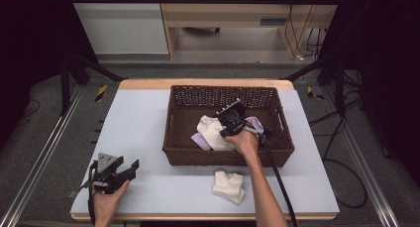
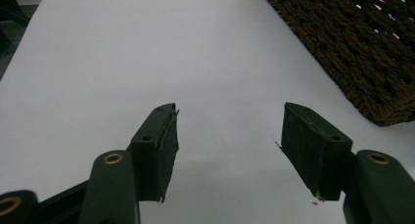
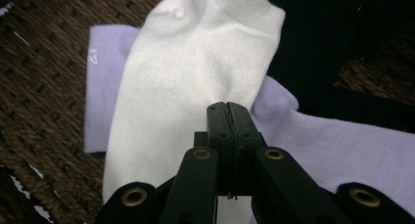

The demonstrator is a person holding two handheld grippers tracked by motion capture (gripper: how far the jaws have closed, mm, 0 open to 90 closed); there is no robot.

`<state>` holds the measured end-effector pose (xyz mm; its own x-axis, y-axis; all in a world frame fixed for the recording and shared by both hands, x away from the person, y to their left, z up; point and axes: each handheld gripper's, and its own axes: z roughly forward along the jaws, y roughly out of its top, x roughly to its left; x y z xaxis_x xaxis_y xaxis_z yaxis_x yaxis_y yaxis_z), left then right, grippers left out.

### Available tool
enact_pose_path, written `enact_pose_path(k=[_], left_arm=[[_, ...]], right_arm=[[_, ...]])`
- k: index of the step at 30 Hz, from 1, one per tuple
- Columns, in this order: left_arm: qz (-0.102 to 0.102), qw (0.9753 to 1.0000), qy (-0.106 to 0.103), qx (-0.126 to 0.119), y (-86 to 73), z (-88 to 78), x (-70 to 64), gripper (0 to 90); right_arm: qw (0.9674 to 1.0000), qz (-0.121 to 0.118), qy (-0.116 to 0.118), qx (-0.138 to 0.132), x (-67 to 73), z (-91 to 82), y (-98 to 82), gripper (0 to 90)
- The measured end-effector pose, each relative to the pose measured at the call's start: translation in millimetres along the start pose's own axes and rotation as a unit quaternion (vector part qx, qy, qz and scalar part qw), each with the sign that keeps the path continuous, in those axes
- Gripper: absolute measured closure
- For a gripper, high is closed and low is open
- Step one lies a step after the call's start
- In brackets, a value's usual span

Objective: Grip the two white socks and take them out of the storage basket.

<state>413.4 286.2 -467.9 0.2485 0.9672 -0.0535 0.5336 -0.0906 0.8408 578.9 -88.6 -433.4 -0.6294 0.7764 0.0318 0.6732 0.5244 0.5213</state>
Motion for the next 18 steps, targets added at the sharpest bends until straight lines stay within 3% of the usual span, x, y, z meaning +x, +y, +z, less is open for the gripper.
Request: enact_pose_path(k=[2,9,18], left_arm=[[-0.001,1.0000,0.000,0.000,0.0,-0.3,0.3,37.6],[-0.003,1.0000,-0.001,-0.001,0.0,-0.7,1.0,37.8],[-0.004,1.0000,-0.001,-0.003,0.1,-0.8,0.8,37.9]], right_arm=[[0.9997,0.006,0.009,-0.022,-0.6,-4.5,0.2,90.0],[0.9983,0.011,0.015,-0.056,-1.5,-11.0,0.6,90.0],[0.9914,0.010,0.024,-0.128,-2.9,-25.5,0.9,90.0]])
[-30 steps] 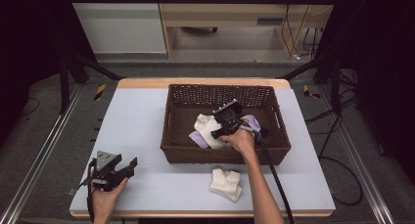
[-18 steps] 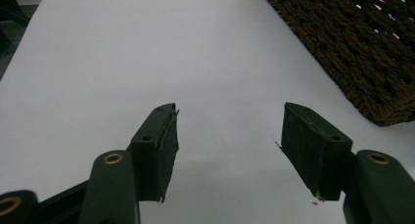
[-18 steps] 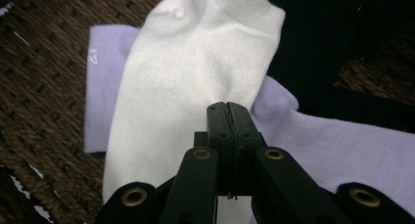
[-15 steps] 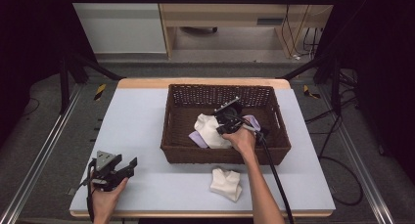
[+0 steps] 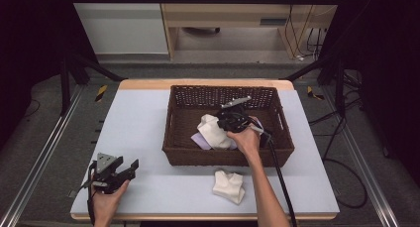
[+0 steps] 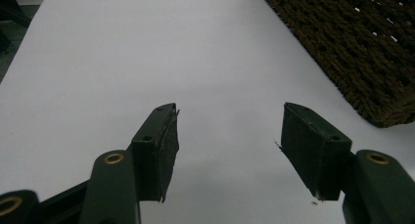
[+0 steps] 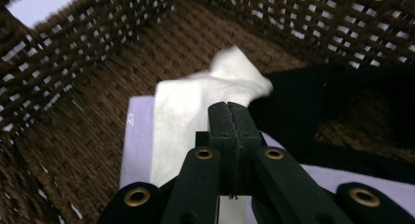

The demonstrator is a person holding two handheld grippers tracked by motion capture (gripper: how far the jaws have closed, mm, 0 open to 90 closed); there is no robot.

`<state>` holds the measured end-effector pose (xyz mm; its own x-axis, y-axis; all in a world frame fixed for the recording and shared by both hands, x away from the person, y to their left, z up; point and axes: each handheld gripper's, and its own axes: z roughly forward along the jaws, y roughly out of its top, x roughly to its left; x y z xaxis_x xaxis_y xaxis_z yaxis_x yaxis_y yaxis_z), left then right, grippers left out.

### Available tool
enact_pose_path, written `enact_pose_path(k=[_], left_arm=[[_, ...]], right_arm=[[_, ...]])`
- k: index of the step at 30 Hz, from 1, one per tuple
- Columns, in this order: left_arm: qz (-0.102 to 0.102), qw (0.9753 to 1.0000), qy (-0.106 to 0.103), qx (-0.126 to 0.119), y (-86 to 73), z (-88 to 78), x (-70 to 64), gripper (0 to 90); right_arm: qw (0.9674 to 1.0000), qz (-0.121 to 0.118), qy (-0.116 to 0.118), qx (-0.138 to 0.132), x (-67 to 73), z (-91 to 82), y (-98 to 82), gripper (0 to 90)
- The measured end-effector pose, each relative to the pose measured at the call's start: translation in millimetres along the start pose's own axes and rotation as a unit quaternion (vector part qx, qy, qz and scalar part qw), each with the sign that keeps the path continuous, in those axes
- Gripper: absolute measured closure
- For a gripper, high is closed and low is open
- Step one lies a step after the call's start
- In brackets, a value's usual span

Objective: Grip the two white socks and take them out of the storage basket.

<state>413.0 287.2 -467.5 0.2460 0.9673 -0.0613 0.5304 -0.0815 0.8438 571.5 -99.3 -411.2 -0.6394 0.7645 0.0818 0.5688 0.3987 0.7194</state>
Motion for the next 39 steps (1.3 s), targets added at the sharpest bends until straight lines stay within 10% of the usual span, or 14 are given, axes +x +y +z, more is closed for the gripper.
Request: enact_pose_path(k=[14,39], left_arm=[[0.003,1.0000,0.003,0.001,0.1,0.3,-1.7,38.1],[0.005,1.0000,0.001,0.000,0.2,0.6,-4.0,38.4]], right_arm=[[0.9964,0.008,0.013,-0.084,-2.8,-38.6,8.3,90.0],[0.9790,-0.014,0.033,-0.201,9.8,-127.1,12.6,90.0]])
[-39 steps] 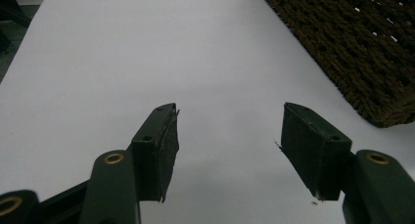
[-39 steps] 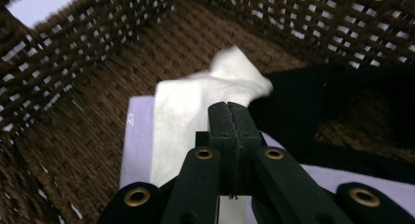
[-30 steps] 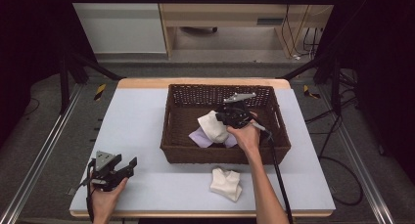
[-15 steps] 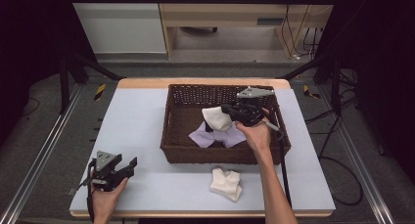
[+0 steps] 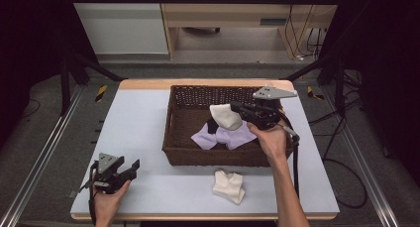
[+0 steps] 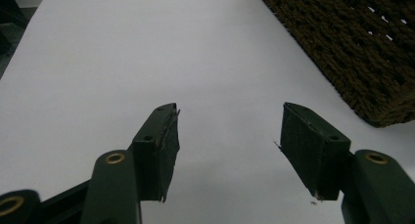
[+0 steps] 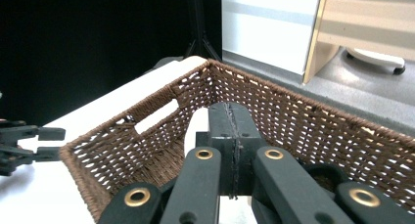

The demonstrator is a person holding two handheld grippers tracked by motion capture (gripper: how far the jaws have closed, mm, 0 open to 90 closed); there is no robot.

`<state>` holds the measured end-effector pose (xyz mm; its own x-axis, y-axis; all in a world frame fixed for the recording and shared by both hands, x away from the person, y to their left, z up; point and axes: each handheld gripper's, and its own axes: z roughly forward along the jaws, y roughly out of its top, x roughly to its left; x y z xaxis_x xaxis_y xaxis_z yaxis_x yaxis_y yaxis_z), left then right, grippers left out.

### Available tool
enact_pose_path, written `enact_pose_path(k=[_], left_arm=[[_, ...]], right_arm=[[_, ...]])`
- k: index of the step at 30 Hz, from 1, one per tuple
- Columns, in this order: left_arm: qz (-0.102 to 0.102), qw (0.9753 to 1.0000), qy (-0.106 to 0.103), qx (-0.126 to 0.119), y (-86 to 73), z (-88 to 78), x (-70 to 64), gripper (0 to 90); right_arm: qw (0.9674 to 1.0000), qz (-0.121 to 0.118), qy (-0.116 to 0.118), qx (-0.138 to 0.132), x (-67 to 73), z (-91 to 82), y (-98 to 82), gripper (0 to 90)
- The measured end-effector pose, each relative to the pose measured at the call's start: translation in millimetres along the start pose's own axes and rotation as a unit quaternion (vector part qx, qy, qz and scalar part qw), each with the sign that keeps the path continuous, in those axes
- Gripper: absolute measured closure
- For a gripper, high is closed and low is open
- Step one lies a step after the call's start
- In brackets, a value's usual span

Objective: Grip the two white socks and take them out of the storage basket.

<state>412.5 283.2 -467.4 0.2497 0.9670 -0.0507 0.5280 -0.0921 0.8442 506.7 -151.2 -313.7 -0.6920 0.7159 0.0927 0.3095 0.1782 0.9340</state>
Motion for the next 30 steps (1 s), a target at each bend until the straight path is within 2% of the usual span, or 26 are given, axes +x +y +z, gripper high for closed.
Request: enact_pose_path(k=[10,13,14,18,23,25,26,28,29,30], left_arm=[[0.000,1.0000,0.001,0.000,0.1,0.2,-0.1,38.4],[-0.001,1.0000,0.001,0.000,0.0,0.5,-0.4,38.5],[0.000,1.0000,0.001,0.000,0.0,0.5,-0.5,38.5],[0.001,1.0000,0.001,0.000,0.2,0.5,-1.0,38.5],[0.001,1.0000,0.001,-0.001,0.1,0.6,-1.5,38.5],[0.001,1.0000,0.000,-0.001,0.2,0.2,-1.9,38.5],[0.002,1.0000,0.000,-0.001,0.2,0.1,-2.1,38.5],[0.003,1.0000,0.000,0.000,0.1,0.3,-2.4,38.5],[0.004,1.0000,0.001,0.001,0.1,0.4,-2.4,38.5],[0.004,1.0000,0.000,0.002,0.1,0.6,-2.6,38.5]], right_arm=[[0.9994,-0.016,0.009,-0.029,13.3,-40.7,7.4,90.0],[0.9986,-0.030,0.018,-0.040,24.3,-59.5,8.9,90.0],[0.9986,-0.030,0.018,-0.040,24.3,-59.5,8.9,90.0],[0.9973,-0.044,0.030,-0.050,36.9,-77.2,7.6,90.0],[0.9967,-0.052,0.043,-0.045,49.5,-92.1,-2.6,90.0],[0.9967,-0.054,0.051,-0.035,54.8,-95.8,-14.3,90.0],[0.9967,-0.054,0.051,-0.035,54.8,-95.8,-14.3,90.0],[0.9965,-0.054,0.058,-0.029,58.5,-96.2,-24.0,90.0],[0.9962,-0.053,0.065,-0.021,62.4,-93.9,-34.5,90.0],[0.9962,-0.053,0.065,-0.021,62.4,-93.9,-34.5,90.0]])
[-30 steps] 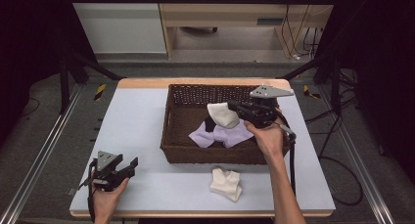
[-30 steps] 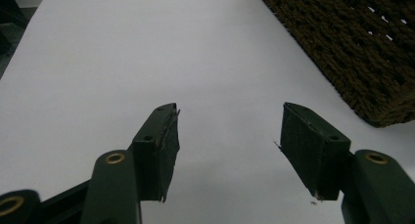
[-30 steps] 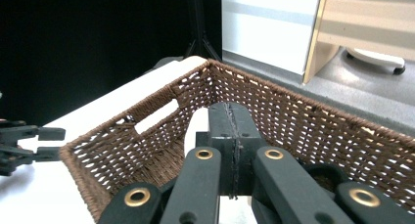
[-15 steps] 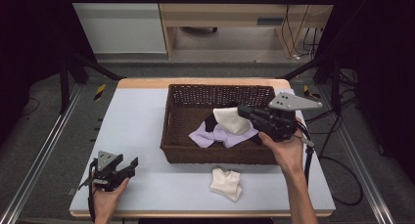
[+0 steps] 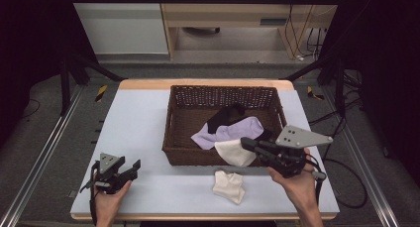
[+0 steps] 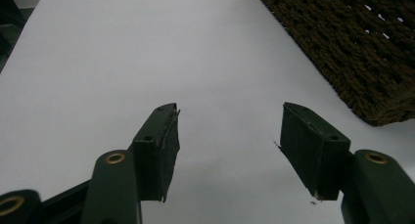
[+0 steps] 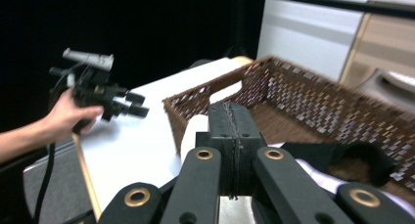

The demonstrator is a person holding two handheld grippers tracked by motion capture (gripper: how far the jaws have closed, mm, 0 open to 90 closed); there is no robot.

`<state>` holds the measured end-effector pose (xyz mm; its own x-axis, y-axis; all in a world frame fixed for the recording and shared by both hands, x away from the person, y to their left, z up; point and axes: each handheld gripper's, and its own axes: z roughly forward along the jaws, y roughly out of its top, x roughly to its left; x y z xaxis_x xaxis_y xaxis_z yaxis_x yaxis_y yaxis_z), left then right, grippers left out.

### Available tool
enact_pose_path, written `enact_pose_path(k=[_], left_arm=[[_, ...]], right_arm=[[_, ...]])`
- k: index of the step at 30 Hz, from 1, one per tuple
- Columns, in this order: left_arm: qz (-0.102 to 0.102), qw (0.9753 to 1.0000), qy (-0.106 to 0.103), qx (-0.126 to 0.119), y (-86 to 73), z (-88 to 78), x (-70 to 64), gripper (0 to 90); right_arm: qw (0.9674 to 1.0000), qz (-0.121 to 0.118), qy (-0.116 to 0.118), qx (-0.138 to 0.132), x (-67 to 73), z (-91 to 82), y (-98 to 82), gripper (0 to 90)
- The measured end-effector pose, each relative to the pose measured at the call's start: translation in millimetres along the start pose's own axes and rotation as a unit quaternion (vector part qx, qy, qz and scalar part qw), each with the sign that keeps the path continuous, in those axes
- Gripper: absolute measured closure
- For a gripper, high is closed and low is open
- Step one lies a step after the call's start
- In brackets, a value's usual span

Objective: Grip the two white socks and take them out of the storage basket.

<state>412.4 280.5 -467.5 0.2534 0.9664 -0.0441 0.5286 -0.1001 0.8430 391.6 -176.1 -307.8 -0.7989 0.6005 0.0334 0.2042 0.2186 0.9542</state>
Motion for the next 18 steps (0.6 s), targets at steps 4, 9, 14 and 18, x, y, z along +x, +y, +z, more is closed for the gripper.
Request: enact_pose_path(k=[4,9,14,18], left_arm=[[0.000,1.0000,0.000,-0.001,-0.2,-0.5,-0.3,38.5],[-0.001,1.0000,0.000,-0.002,-0.3,-1.0,0.4,38.5],[-0.001,1.0000,0.000,-0.003,-0.3,-0.5,0.1,38.5],[0.001,1.0000,0.000,-0.003,-0.1,-0.8,-1.1,38.5]], right_arm=[[0.9995,0.010,0.020,0.024,7.3,12.3,-24.3,90.0],[0.9964,0.034,0.039,0.067,7.6,35.8,-60.6,90.0],[0.9927,0.057,0.045,0.097,2.8,49.2,-87.4,90.0],[0.9883,0.070,0.033,0.132,-4.7,60.4,-108.9,90.0]])
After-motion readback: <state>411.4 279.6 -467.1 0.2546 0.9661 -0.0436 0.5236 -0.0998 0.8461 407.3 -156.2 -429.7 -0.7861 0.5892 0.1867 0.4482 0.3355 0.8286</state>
